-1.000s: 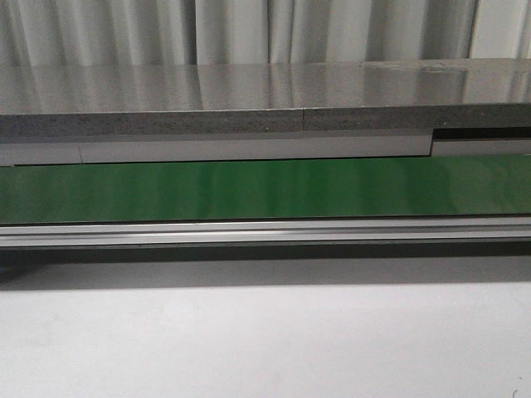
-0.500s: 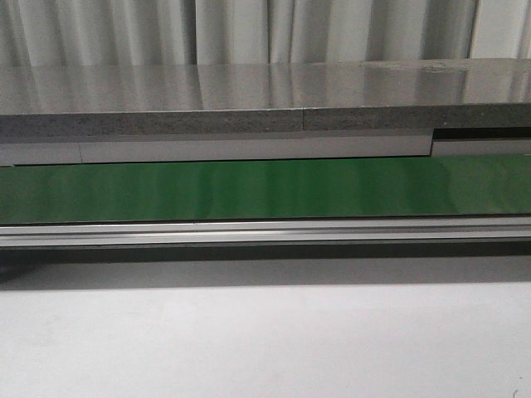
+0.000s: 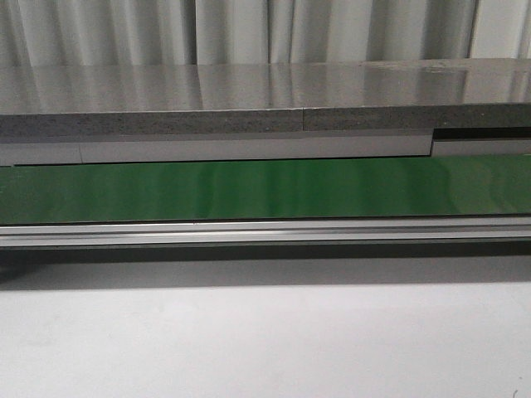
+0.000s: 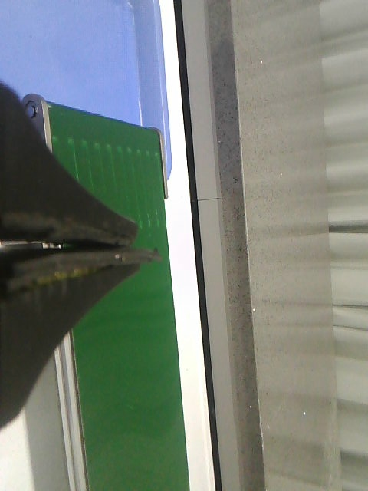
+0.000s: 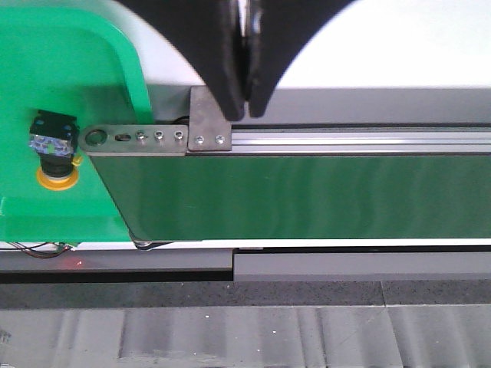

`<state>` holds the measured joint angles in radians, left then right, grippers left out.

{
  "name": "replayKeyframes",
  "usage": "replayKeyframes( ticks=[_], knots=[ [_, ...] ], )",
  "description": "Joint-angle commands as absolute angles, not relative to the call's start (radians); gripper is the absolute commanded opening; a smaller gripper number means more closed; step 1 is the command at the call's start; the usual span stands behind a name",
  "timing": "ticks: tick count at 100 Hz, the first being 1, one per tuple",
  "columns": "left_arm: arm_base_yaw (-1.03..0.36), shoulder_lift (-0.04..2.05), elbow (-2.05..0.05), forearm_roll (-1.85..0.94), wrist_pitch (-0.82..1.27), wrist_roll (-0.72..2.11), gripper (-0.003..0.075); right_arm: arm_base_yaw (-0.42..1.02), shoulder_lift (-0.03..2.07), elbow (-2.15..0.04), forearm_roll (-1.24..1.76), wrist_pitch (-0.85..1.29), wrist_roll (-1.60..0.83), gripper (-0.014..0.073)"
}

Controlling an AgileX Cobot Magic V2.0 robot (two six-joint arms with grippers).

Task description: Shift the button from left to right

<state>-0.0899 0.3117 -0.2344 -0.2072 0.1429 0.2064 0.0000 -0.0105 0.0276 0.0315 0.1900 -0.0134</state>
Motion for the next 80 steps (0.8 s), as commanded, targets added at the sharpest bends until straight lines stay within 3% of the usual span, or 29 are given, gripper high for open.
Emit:
replayKeyframes(
  ticks=[1, 51, 80],
  knots=[
    [-0.094, 0.319, -0.264, -0.219, 0.065, 0.205, -0.002, -0.002, -0.029, 0.013, 0.036, 0.116, -0.013, -0.0066],
    [-0.092, 0.312, -0.257, -0.194, 0.049, 0.202, -0.002, -0.002, -0.029, 0.013, 0.036, 0.116, -0.013, -0.0066],
    [-0.092, 0.151, -0.168, 0.029, 0.049, -0.034, -0.002, -0.002, -0.029, 0.013, 0.036, 0.116, -0.013, -0.0066]
  ],
)
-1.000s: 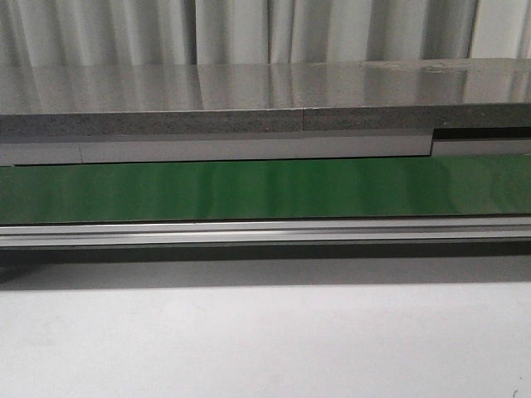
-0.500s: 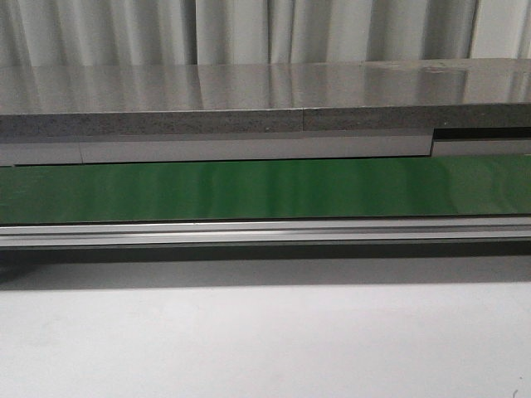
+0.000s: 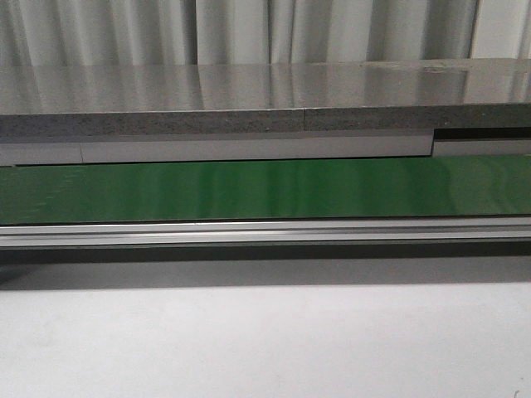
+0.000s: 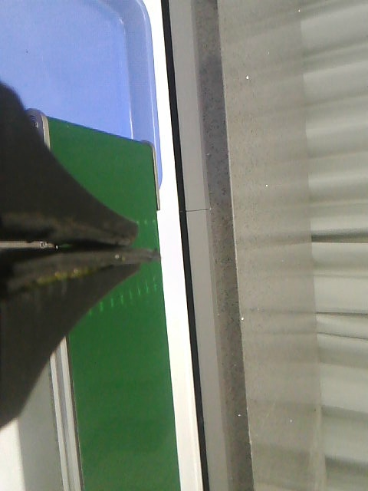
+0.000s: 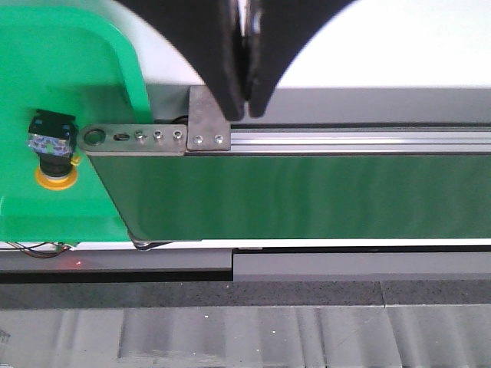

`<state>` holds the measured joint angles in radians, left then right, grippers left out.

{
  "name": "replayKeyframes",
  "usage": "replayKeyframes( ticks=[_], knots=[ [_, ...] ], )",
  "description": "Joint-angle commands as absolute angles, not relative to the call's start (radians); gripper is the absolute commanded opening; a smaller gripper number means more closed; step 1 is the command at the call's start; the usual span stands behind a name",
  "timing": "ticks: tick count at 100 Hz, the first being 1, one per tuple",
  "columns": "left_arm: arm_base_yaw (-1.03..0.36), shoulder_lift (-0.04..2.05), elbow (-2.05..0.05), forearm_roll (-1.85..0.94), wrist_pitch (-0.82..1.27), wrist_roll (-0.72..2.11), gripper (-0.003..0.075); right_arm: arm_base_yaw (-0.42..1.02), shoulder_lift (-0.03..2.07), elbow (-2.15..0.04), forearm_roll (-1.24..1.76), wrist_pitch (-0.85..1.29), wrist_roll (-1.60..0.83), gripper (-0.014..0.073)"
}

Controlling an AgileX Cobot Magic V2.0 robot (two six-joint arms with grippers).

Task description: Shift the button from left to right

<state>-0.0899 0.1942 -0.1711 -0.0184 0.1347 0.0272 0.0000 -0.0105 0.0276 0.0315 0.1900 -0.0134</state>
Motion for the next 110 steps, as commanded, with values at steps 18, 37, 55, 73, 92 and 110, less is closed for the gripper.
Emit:
replayKeyframes(
  ticks=[18, 37, 55, 73, 92, 110],
  knots=[
    [-0.06, 0.034, -0.084, 0.04, 0.051, -0.064, -0.002, -0.002, -0.029, 0.013, 0.036, 0.116, -0.013, -0.0066],
    [-0.019, -0.035, -0.004, 0.04, 0.046, -0.07, -0.002, -0.002, -0.029, 0.013, 0.036, 0.116, -0.013, -0.0066],
    [0.006, -0.037, 0.044, 0.018, 0.036, -0.07, -0.002, -0.002, -0.029, 0.013, 0.036, 0.116, -0.013, -0.0066],
    [0.006, -0.037, 0.054, 0.013, 0.044, -0.07, -0.002, -0.002, -0.029, 0.013, 0.036, 0.116, -0.013, -0.0066],
    [0.006, -0.037, 0.054, 0.013, 0.044, -0.07, -0.002, -0.002, -0.029, 0.013, 0.036, 0.116, -0.013, -0.0066],
    [0.006, -0.037, 0.054, 0.013, 0.044, -0.07, -0.002, -0.002, -0.029, 0.013, 0.036, 0.116, -0.013, -0.0066]
  ],
)
